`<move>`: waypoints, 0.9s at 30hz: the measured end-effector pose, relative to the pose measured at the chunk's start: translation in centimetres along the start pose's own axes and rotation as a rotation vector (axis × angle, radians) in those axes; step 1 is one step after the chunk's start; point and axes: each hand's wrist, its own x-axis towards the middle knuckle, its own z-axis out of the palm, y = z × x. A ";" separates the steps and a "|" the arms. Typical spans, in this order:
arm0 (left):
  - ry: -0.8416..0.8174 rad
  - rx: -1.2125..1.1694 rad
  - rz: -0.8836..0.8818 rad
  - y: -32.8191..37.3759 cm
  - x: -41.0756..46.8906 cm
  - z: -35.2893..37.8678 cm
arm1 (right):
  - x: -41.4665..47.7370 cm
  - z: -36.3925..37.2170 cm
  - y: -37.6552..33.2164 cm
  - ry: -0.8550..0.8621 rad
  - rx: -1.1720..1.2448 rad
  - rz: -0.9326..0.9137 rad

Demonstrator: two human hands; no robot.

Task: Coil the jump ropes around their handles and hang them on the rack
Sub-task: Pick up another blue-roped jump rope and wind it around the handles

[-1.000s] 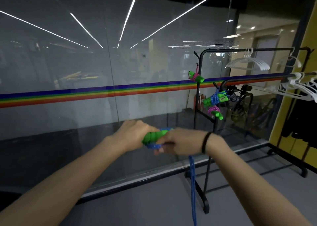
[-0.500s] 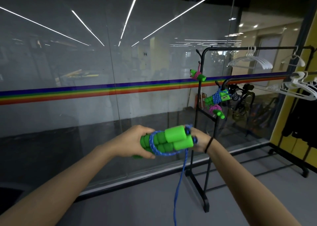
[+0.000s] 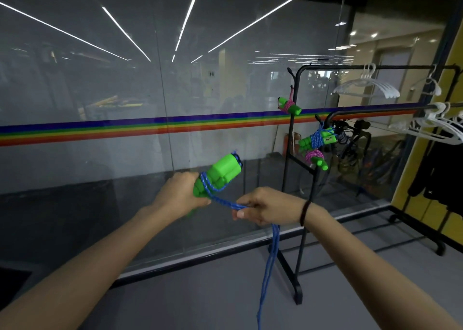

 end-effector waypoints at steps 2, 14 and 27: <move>-0.108 0.263 0.074 -0.3 -0.5 0.0 | 0.0 -1.4 -0.7 -0.019 -0.169 -0.059; -0.349 -0.285 0.370 1.7 -2.1 -1.9 | 3.1 -2.2 1.7 0.092 0.714 -0.304; 0.050 -0.790 -0.148 1.0 -2.0 1.1 | 4.3 2.6 2.3 0.280 0.564 0.061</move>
